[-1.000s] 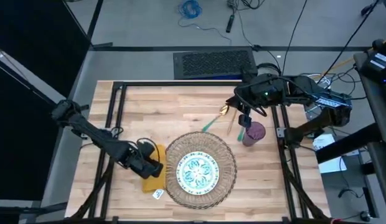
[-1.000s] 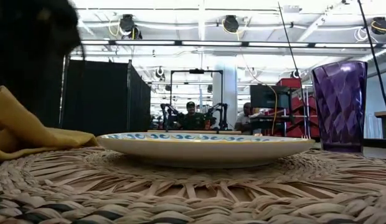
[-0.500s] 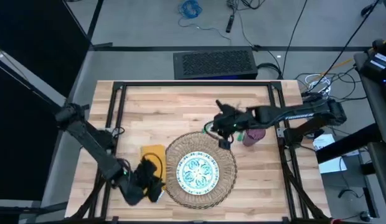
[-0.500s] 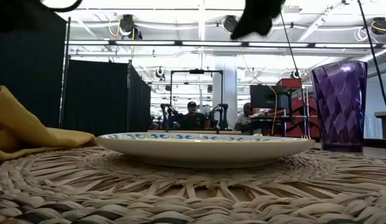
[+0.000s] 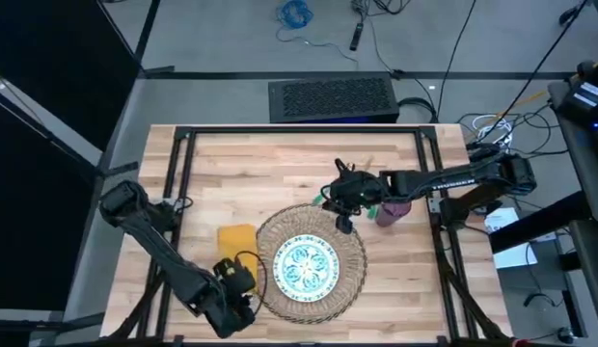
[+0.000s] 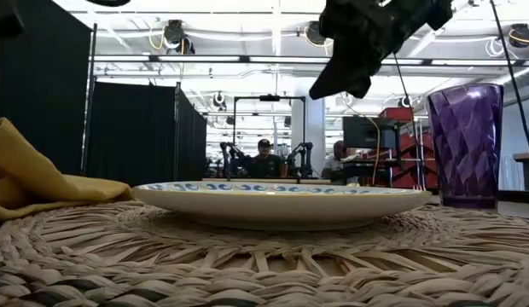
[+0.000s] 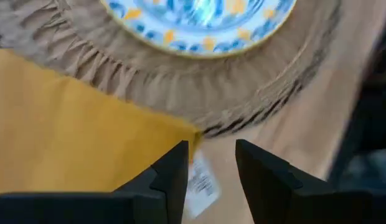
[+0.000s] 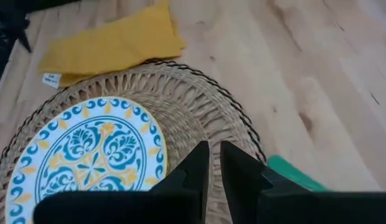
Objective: Set table place
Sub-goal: Adjust the folded yellow table napkin
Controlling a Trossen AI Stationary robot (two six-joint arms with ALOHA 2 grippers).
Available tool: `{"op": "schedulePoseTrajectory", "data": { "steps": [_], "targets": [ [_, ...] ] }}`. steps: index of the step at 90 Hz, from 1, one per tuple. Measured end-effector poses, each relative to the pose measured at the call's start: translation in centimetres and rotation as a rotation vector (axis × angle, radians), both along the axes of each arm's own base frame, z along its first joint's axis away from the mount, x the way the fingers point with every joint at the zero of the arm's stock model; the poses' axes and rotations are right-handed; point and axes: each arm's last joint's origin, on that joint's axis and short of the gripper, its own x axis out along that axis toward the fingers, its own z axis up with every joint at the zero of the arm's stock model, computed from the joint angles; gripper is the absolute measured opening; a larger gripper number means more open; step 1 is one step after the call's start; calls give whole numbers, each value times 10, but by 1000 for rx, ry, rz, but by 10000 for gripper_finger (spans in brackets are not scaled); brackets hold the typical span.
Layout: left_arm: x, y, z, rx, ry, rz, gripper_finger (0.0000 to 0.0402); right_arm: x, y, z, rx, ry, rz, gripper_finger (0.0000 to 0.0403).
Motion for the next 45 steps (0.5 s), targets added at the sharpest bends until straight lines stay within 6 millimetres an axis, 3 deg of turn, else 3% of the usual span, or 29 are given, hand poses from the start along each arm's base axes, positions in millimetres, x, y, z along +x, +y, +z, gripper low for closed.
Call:
{"op": "schedulePoseTrajectory", "data": {
  "steps": [45],
  "targets": [
    [12,4,0,24,44,-144,120,-1,0,-1,-18,19,24,27]
  ]
}}
